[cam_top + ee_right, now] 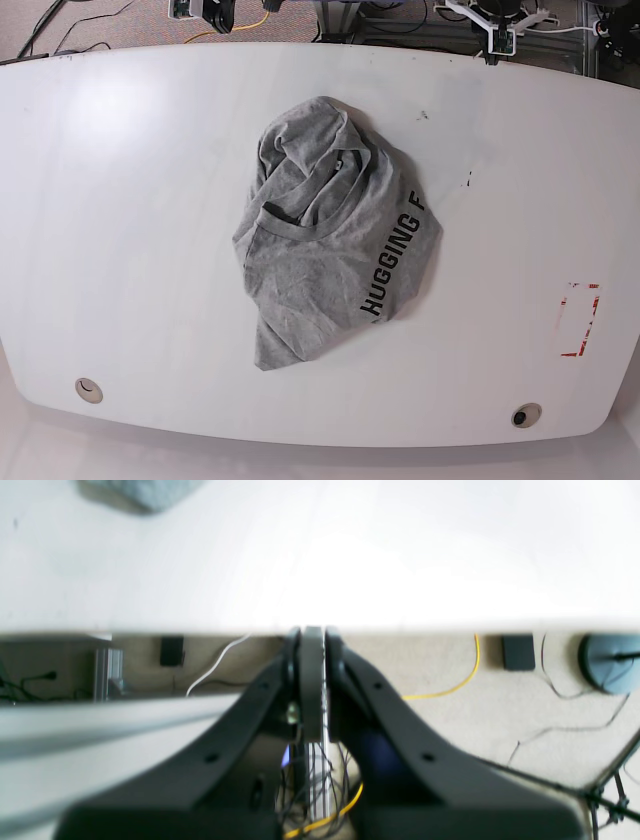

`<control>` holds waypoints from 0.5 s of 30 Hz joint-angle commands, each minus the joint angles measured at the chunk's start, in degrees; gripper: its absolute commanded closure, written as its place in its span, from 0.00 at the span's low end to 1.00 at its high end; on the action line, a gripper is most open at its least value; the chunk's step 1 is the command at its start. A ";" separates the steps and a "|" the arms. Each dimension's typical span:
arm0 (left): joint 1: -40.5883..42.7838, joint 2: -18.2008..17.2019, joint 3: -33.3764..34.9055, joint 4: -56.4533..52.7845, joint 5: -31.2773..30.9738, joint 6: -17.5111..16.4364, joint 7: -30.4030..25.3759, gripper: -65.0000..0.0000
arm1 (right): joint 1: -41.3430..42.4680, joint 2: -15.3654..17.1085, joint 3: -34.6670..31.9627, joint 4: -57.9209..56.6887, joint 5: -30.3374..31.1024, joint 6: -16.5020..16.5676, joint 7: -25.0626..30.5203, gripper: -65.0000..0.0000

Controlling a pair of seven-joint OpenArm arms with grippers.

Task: Layout the t-shirt on the table in an organized manner, then fold the t-shirt properly
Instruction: 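Move both grippers down toward the crumpled grey t-shirt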

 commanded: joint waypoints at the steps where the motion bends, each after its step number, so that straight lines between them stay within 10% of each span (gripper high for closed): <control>1: -0.72 -0.03 -0.27 0.99 -0.08 0.37 -1.14 1.00 | 0.40 -0.06 0.07 1.81 0.40 0.35 1.32 0.99; 15: -9.43 -2.06 -0.27 3.19 0.01 0.37 -1.14 1.00 | 9.46 -2.17 -0.02 2.16 0.31 0.35 1.41 0.98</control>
